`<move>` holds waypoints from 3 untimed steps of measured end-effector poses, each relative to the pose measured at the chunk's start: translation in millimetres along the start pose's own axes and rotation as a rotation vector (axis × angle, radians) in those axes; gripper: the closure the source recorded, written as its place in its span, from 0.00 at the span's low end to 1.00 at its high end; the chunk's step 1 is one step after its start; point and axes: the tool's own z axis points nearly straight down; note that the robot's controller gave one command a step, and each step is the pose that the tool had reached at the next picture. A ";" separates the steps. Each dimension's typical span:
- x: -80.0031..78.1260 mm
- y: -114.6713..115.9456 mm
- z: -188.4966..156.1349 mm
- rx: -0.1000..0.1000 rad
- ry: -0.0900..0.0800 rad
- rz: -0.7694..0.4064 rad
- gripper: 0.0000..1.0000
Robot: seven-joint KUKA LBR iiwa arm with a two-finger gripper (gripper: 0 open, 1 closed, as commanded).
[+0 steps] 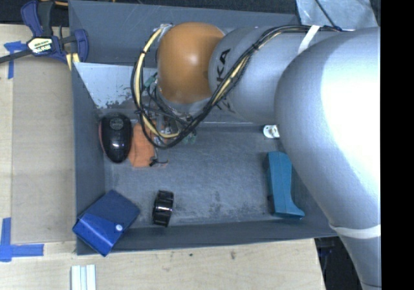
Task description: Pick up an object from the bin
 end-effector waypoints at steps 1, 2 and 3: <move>2.7 0.6 -31.7 -0.001 0.004 -0.126 0.00; 2.0 2.8 -43.8 -0.001 0.002 -0.214 0.00; 2.5 -0.6 14.1 -0.001 0.003 -0.444 0.00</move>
Offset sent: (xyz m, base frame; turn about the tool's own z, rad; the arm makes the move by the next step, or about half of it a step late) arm -0.0050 0.0048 0.0192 -0.3125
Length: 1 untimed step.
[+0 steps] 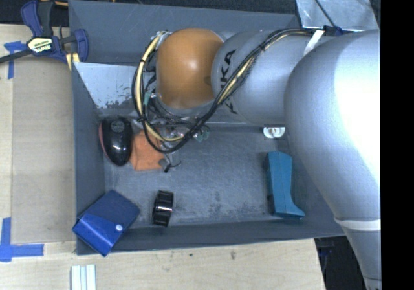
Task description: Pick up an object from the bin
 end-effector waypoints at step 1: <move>-23.0 33.5 -2.7 0.003 -0.001 0.797 1.00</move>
Offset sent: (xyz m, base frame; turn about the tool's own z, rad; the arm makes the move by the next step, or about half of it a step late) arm 0.0000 0.0000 0.0000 0.0000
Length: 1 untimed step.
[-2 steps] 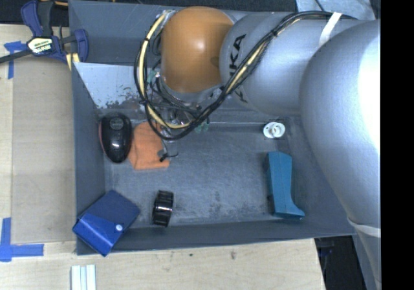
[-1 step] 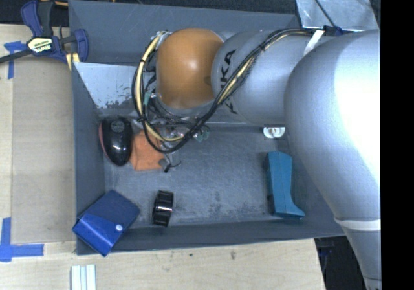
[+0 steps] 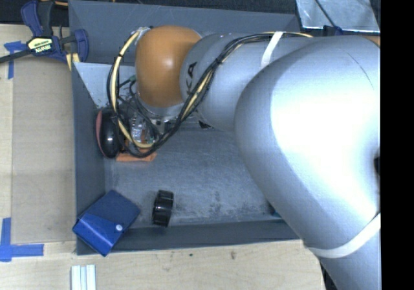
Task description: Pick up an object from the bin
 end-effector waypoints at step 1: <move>1.5 6.0 0.1 0.000 0.000 0.101 1.00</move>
Offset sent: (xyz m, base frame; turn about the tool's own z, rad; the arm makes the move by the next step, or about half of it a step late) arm -0.0001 0.0000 0.0211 0.0000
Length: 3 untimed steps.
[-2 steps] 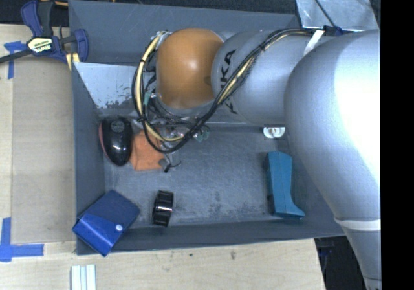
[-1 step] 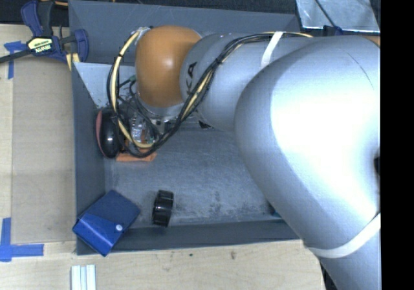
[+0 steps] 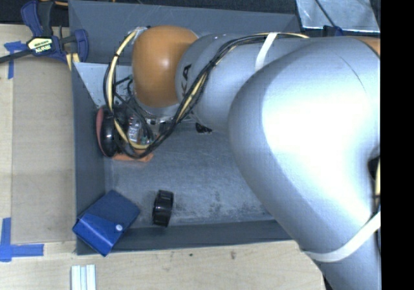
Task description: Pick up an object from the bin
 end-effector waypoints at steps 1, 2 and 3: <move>1.7 3.5 -1.6 -0.001 0.000 0.032 1.00; 2.2 1.4 -9.1 0.000 0.004 0.005 1.00; 1.5 1.3 -19.8 0.001 0.003 -0.043 1.00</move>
Offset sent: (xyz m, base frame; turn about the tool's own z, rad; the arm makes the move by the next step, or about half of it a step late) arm 0.0000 0.0001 0.0605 0.0000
